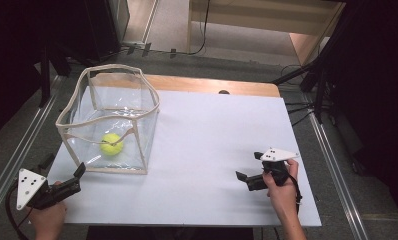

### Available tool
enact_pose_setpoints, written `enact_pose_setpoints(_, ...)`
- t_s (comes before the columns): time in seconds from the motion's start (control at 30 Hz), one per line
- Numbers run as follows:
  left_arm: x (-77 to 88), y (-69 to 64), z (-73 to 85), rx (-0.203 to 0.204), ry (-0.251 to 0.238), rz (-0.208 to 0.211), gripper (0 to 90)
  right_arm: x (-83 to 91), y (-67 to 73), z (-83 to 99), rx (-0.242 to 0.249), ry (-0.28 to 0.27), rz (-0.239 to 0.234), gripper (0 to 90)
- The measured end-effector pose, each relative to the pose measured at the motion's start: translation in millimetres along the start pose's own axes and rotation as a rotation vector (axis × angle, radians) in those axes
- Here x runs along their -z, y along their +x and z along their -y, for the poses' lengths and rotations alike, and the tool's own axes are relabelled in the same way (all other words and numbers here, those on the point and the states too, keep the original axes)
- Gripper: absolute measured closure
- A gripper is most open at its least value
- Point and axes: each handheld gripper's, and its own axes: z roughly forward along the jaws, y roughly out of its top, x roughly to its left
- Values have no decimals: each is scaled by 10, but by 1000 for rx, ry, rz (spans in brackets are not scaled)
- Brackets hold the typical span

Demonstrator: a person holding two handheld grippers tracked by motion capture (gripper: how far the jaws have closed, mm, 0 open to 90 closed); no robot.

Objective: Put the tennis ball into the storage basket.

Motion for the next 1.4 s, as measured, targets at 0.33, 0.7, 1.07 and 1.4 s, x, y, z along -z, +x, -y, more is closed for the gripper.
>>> enact_pose_setpoints(0.33, -2, -6, 1, -4, 0, 0, 69, 147, -95, 228, -39, -46, 39, 0)
enact_pose_setpoints(0.7, -1, -5, 1, -5, 0, 2, 69, 291, -198, 438, -67, -94, 76, 0)
enact_pose_setpoints(1.07, 3, 0, 0, 0, 2, 4, 69, 345, -259, 598, -95, -148, 95, 0)
enact_pose_setpoints(1.4, 8, 18, -1, 9, -4, 6, 69, 442, -280, 700, -122, -228, 130, 0)
